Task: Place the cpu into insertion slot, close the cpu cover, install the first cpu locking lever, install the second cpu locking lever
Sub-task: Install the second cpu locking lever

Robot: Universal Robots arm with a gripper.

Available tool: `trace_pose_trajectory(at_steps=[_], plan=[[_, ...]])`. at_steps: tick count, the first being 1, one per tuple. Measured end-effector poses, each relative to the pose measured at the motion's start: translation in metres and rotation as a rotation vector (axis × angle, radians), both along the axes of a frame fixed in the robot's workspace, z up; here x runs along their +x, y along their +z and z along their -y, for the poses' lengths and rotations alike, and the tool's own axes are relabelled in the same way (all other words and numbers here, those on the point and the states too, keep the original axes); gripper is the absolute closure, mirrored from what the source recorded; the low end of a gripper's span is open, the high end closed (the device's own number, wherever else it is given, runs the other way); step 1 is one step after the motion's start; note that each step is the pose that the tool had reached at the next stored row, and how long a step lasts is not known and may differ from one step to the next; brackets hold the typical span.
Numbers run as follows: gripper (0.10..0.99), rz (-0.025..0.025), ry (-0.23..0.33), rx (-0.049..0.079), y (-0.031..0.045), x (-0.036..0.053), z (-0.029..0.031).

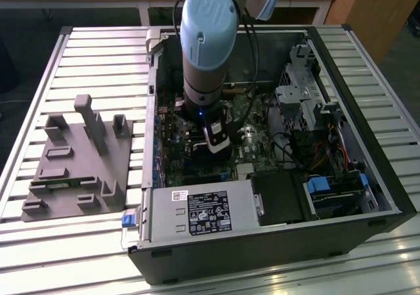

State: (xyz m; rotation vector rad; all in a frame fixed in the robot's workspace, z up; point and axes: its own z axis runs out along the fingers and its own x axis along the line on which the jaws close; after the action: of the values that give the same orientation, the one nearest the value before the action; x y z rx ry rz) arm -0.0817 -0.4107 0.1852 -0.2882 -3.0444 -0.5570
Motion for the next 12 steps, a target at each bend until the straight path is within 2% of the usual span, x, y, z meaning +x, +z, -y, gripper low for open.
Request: trace_pose_trajectory(at_steps=[5, 9, 12], plan=[[0.98, 0.0, 0.0, 0.0, 0.002, -0.0001, -0.0001], [0.98, 0.0, 0.0, 0.0, 0.0101, -0.0001, -0.0001], [0.98, -0.0001, 0.0, -0.006, 0.0149, -0.0001, -0.0001]])
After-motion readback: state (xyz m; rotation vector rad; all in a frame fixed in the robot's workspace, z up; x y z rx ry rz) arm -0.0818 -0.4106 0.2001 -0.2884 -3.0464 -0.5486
